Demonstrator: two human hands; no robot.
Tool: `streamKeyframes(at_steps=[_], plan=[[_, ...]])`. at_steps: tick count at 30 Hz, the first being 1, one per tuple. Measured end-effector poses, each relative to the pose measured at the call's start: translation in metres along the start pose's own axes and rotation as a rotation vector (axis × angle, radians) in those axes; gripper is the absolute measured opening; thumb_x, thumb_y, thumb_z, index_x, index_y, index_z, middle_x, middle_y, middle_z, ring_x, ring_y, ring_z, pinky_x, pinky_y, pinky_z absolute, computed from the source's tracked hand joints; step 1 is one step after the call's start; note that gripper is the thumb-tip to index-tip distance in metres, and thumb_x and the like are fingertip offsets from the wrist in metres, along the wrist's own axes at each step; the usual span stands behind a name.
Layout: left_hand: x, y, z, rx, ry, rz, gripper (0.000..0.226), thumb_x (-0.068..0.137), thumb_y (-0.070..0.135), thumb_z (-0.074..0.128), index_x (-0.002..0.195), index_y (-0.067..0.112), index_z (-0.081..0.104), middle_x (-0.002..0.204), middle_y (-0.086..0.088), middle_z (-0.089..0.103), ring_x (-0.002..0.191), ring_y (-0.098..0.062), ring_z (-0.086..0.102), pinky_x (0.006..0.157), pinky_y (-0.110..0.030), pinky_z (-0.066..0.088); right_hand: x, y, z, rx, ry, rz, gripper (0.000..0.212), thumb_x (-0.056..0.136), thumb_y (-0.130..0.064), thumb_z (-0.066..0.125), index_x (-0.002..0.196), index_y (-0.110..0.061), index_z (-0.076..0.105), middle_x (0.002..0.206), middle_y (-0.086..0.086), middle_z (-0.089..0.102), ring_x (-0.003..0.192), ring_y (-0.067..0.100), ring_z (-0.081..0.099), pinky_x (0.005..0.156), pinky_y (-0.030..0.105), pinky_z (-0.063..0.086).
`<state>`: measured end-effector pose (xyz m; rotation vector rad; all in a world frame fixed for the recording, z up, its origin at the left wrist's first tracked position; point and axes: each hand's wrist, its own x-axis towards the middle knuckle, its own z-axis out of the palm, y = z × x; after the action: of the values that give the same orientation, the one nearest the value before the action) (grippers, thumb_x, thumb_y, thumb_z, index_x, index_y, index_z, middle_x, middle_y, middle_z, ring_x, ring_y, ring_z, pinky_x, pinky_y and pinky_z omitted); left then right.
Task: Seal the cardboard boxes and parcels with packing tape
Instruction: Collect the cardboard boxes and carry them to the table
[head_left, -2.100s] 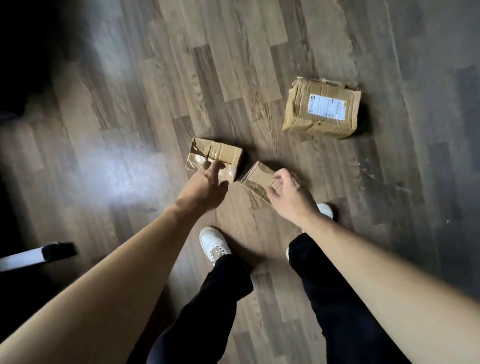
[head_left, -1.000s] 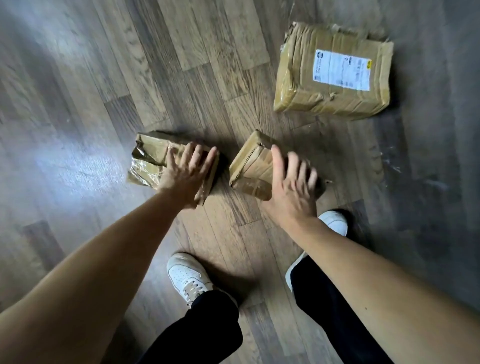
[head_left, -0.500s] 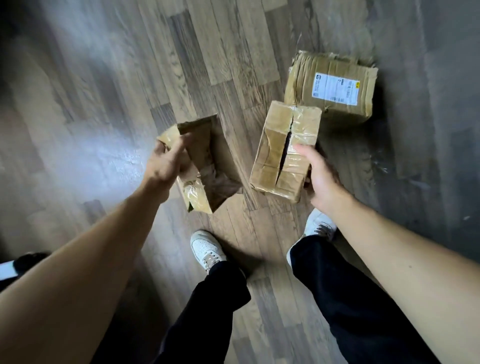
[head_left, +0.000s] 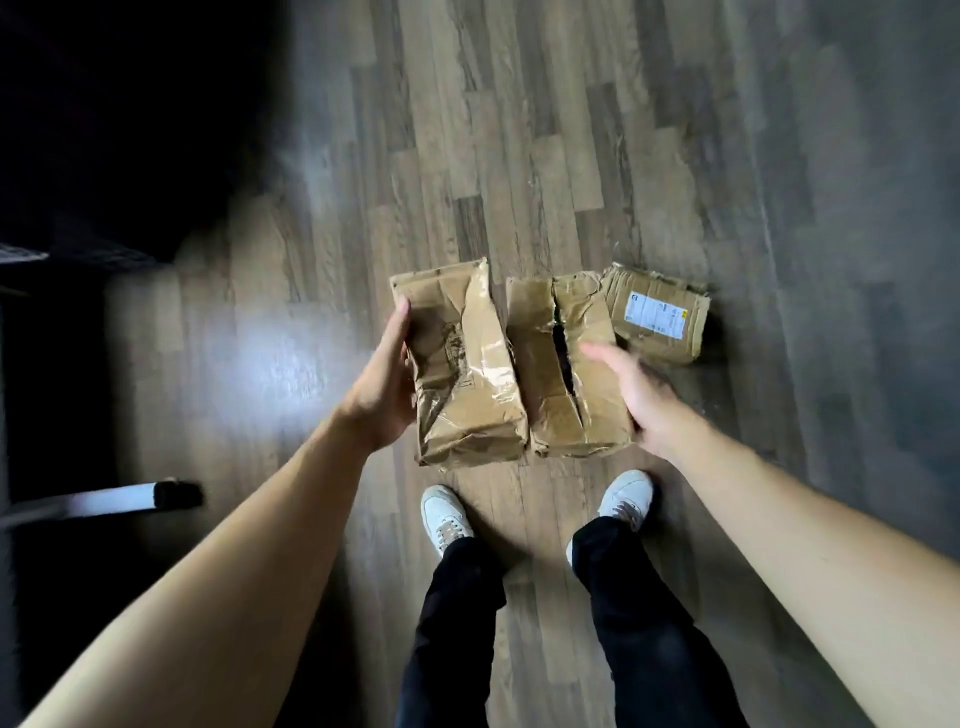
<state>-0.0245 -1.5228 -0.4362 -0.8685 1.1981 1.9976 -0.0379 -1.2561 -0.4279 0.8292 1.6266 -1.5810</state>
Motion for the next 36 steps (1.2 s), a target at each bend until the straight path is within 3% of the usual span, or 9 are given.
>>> streamKeyframes(at_steps=[4, 8, 12, 15, 18, 22, 26, 31, 36], plan=[[-0.052, 0.028, 0.010, -0.005, -0.124, 0.035, 0.067, 0.098, 0.060, 0.038, 0.146, 0.014, 0.048, 0.145, -0.014, 0.052, 0.135, -0.031, 0.048, 0.114, -0.047, 0.037, -0.039, -0.028, 0.022, 0.081, 0.012, -0.065, 0.012, 0.094, -0.026, 0.066, 0.104, -0.020, 0.068, 0.087, 0.003, 0.076, 0.078, 0.020, 0.072, 0.058, 0.027, 0.058], [-0.097, 0.061, 0.001, 0.095, -0.091, 0.092, 0.060, 0.098, 0.055, 0.046, 0.140, 0.013, 0.056, 0.138, -0.015, 0.059, 0.127, -0.029, 0.057, 0.109, -0.043, 0.043, -0.076, -0.051, 0.048, 0.105, 0.029, -0.157, 0.010, 0.094, -0.020, 0.066, 0.102, -0.025, 0.069, 0.090, -0.005, 0.077, 0.080, 0.014, 0.072, 0.064, 0.026, 0.058], [-0.141, 0.090, -0.013, 0.300, 0.229, 0.262, 0.059, 0.076, 0.065, 0.071, 0.123, 0.030, 0.066, 0.122, -0.006, 0.070, 0.106, -0.022, 0.069, 0.101, -0.047, 0.051, -0.105, -0.071, 0.079, 0.046, 0.094, -0.295, 0.019, 0.088, -0.027, 0.072, 0.106, -0.034, 0.068, 0.102, -0.007, 0.075, 0.098, 0.018, 0.071, 0.089, 0.037, 0.058], [-0.184, 0.106, -0.016, 0.383, 0.391, 0.449, 0.057, 0.066, 0.066, 0.080, 0.116, 0.047, 0.061, 0.112, 0.007, 0.072, 0.100, -0.015, 0.071, 0.090, -0.043, 0.058, -0.133, -0.085, 0.105, -0.012, 0.098, -0.396, 0.042, 0.087, -0.029, 0.073, 0.124, -0.041, 0.061, 0.108, -0.012, 0.072, 0.105, 0.015, 0.068, 0.092, 0.036, 0.055], [-0.212, 0.122, -0.016, 0.486, 0.440, 0.486, 0.076, 0.057, 0.078, 0.078, 0.124, 0.056, 0.051, 0.125, 0.004, 0.063, 0.109, -0.017, 0.065, 0.095, -0.042, 0.055, -0.149, -0.096, 0.122, -0.057, 0.107, -0.451, 0.059, 0.085, -0.033, 0.075, 0.138, -0.041, 0.051, 0.119, -0.010, 0.069, 0.110, 0.015, 0.064, 0.093, 0.032, 0.052], [-0.256, 0.136, -0.023, 0.620, 0.449, 0.473, 0.076, 0.078, 0.071, 0.063, 0.145, 0.052, 0.032, 0.140, -0.005, 0.044, 0.121, -0.025, 0.054, 0.104, -0.046, 0.049, -0.173, -0.105, 0.136, -0.086, 0.121, -0.492, 0.067, 0.088, -0.034, 0.073, 0.147, -0.038, 0.041, 0.126, -0.007, 0.059, 0.112, 0.014, 0.055, 0.090, 0.026, 0.040], [-0.298, 0.129, -0.014, 0.497, 0.401, 0.596, 0.052, 0.100, 0.035, 0.056, 0.148, 0.042, 0.039, 0.135, 0.007, 0.059, 0.114, -0.008, 0.062, 0.103, -0.033, 0.050, -0.193, -0.107, 0.146, -0.046, 0.044, -0.443, 0.079, 0.069, -0.050, 0.076, 0.140, -0.044, 0.042, 0.126, -0.008, 0.062, 0.115, 0.020, 0.059, 0.104, 0.041, 0.047], [-0.351, 0.099, 0.017, 0.456, 0.455, 0.723, 0.047, 0.086, 0.021, 0.078, 0.113, 0.050, 0.053, 0.115, 0.008, 0.070, 0.101, -0.007, 0.070, 0.077, -0.024, 0.057, -0.228, -0.102, 0.152, -0.197, -0.095, -0.527, 0.081, 0.078, -0.047, 0.073, 0.147, -0.049, 0.030, 0.139, 0.000, 0.052, 0.122, 0.023, 0.052, 0.105, 0.040, 0.044], [-0.404, 0.072, 0.017, 0.386, 0.693, 0.760, 0.062, 0.076, 0.019, 0.084, 0.128, 0.028, 0.052, 0.113, 0.002, 0.072, 0.098, -0.014, 0.071, 0.081, -0.030, 0.056, -0.260, -0.104, 0.160, -0.263, -0.191, -0.635, 0.075, 0.082, -0.043, 0.072, 0.148, -0.043, 0.036, 0.138, -0.003, 0.056, 0.123, 0.019, 0.053, 0.107, 0.036, 0.044]])
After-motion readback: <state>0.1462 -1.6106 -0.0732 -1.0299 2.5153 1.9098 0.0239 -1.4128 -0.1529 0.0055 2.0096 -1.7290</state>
